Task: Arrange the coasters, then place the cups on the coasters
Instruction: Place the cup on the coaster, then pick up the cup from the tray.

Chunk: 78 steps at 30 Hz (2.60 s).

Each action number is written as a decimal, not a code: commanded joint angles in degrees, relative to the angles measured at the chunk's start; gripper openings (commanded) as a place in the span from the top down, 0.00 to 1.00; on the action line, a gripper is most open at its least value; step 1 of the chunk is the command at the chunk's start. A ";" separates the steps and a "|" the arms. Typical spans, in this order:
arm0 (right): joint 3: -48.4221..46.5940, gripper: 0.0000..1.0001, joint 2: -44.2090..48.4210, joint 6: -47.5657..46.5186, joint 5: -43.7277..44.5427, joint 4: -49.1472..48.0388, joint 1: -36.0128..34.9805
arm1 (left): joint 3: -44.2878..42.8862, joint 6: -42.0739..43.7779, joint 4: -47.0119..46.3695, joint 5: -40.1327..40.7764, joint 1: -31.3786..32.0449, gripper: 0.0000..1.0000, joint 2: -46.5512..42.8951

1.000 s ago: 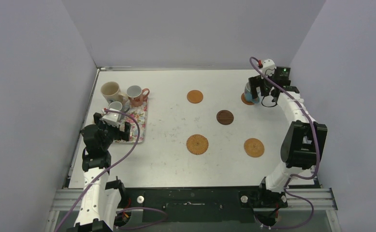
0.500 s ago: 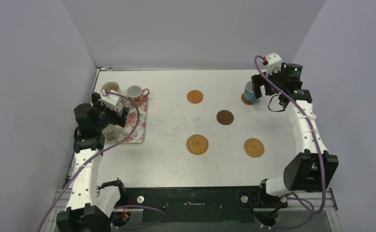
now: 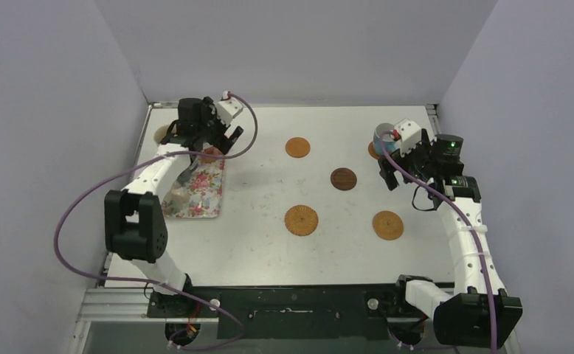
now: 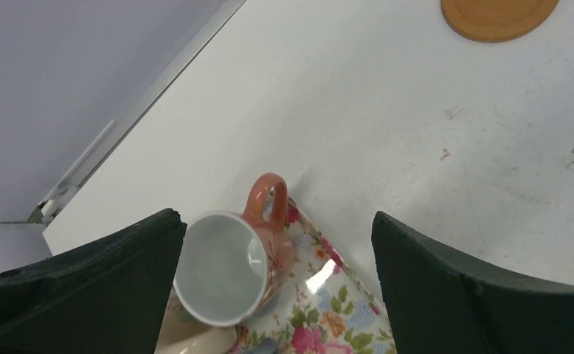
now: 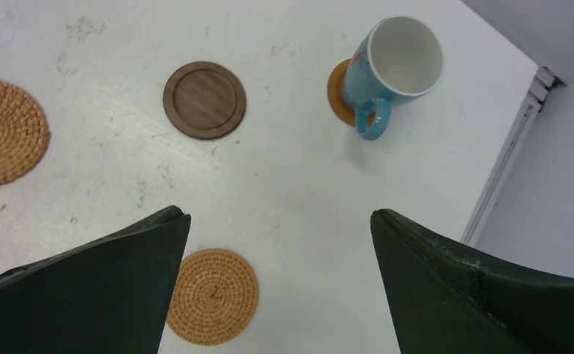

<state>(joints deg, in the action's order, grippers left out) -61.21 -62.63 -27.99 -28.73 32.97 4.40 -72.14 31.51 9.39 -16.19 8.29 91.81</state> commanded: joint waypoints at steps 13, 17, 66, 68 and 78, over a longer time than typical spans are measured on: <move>6.73 0.00 1.85 -7.61 -6.38 -0.75 -0.19 | -41.55 15.31 31.90 11.13 4.19 0.24 32.49; 6.89 0.00 1.82 -7.61 -6.76 -0.90 -0.21 | -42.51 18.47 34.91 14.25 4.32 0.25 33.97; 7.51 0.00 4.57 -6.73 -6.17 -1.40 -0.36 | -52.98 20.64 43.20 18.95 5.40 1.00 37.91; 7.51 0.00 4.62 -6.67 -6.23 -1.38 -0.35 | -52.96 20.27 42.41 18.74 5.44 1.00 36.95; 7.58 0.00 5.31 -6.69 -6.13 -1.30 -0.36 | -54.00 17.36 39.75 20.46 6.05 1.00 33.62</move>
<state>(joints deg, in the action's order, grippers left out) -54.06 -58.87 -34.92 -34.04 33.50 4.40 -121.99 50.43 52.64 3.81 13.72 132.22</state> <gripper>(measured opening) 0.999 0.188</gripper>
